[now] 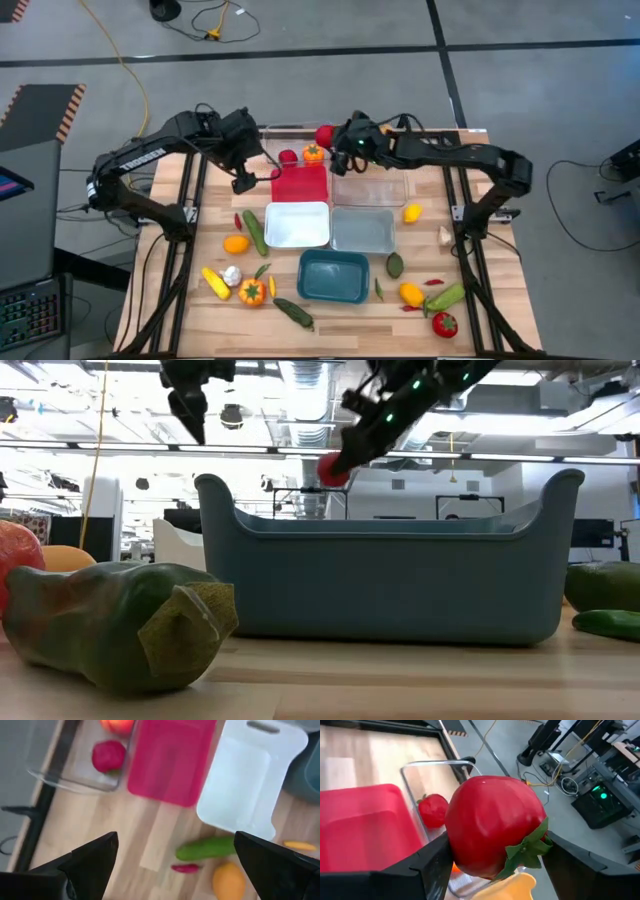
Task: Sort produce into baskets
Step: Put the top red tomato into the top transparent bin
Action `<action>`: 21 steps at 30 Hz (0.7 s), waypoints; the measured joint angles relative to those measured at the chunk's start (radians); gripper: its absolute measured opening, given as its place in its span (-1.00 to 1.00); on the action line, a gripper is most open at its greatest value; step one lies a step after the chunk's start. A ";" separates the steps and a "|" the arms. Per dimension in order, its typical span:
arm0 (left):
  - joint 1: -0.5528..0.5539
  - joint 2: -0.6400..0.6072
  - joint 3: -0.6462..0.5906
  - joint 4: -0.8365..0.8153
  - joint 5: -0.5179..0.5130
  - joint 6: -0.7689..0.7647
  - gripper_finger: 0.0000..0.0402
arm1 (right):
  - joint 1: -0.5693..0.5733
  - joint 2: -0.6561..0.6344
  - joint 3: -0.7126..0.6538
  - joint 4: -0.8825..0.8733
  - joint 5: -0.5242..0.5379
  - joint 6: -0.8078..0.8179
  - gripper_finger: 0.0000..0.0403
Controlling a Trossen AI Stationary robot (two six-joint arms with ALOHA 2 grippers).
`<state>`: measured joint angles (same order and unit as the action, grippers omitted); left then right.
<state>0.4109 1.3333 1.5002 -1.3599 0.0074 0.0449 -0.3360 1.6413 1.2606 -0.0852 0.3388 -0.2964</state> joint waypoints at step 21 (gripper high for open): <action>-0.313 -0.122 -0.408 0.201 0.070 -0.237 0.92 | -0.060 0.204 0.001 0.193 0.000 0.000 0.51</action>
<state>0.0980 1.2116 1.0927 -1.1586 0.0770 -0.1925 -0.3958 1.8452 1.2619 0.1080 0.3384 -0.2967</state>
